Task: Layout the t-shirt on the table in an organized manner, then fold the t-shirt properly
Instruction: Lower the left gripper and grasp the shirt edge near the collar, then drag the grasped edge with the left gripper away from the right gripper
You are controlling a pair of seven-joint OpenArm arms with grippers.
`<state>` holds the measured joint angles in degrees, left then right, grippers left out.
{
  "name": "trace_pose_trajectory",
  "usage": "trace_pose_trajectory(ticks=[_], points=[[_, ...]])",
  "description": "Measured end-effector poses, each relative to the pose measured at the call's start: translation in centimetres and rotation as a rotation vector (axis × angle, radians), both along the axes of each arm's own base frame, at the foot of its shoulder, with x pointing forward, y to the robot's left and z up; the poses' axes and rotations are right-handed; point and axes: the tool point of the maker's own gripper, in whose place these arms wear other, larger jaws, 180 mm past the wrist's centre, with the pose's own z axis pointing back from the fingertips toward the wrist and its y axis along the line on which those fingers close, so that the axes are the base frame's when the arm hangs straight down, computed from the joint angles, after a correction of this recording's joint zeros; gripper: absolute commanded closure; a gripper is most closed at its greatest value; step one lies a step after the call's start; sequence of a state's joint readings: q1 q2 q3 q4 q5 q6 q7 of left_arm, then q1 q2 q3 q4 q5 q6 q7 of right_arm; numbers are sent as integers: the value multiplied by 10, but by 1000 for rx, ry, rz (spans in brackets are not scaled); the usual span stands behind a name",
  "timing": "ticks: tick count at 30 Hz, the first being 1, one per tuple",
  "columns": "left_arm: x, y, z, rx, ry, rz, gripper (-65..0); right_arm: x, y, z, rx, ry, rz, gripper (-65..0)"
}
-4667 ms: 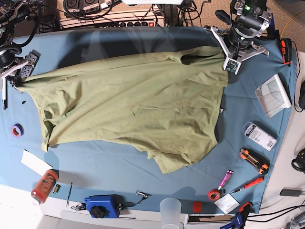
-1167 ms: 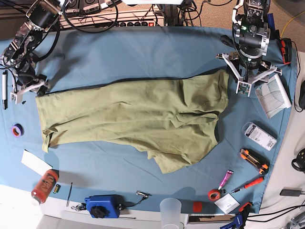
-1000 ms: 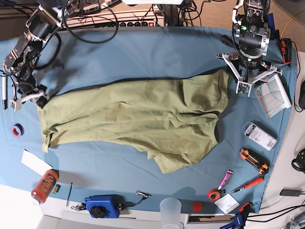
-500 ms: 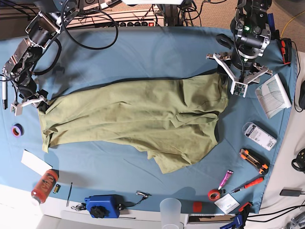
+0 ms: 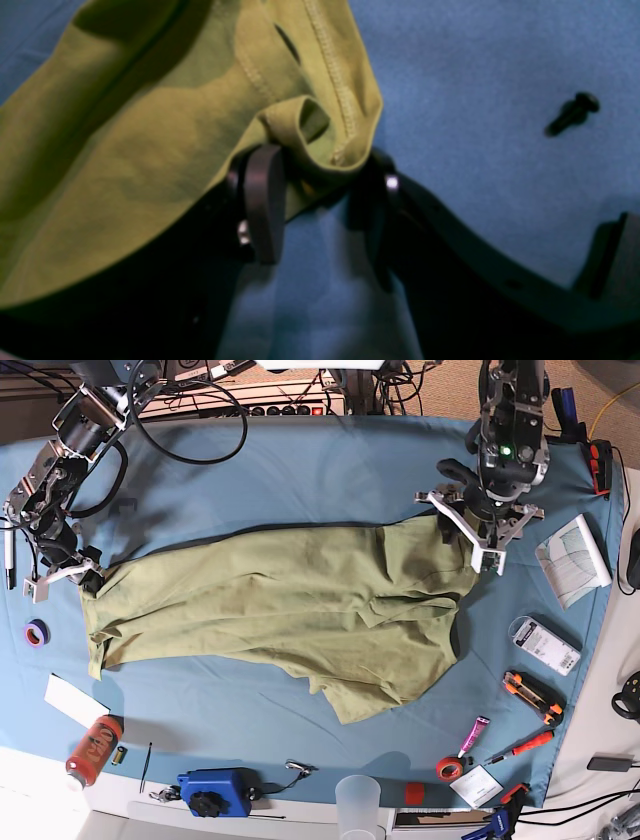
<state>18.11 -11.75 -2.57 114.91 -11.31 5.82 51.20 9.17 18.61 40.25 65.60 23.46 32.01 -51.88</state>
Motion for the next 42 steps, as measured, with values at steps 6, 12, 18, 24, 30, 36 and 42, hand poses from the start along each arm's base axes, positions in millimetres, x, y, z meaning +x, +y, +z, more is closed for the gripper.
trace_pose_trajectory(ticks=[6, 12, 18, 24, 30, 36, 42], points=[[-8, 19, -16, -157, 66, 23, -316, -1, -2, 1, 0, 7, 5, -245], [-11, 12, -12, -320, 50, -35, -315, 0, 0, 2, 5, 1, 20, -245], [-9, -7, -9, -387, 27, -61, -222, 0, 7, 3, 30, -7, 56, -244], [12, 1, 1, -355, -26, -38, 0, -2, 10, 0, 40, 5, 58, 0], [19, 9, 3, -302, -35, -42, 0, -4, 5, 2, 31, 14, 61, 0], [11, 8, -1, -312, 26, -67, 0, -17, -13, 7, 19, 72, 64, 0], [7, 7, -4, -317, 42, -69, -275, -17, -12, 6, 21, 74, 64, 0]])
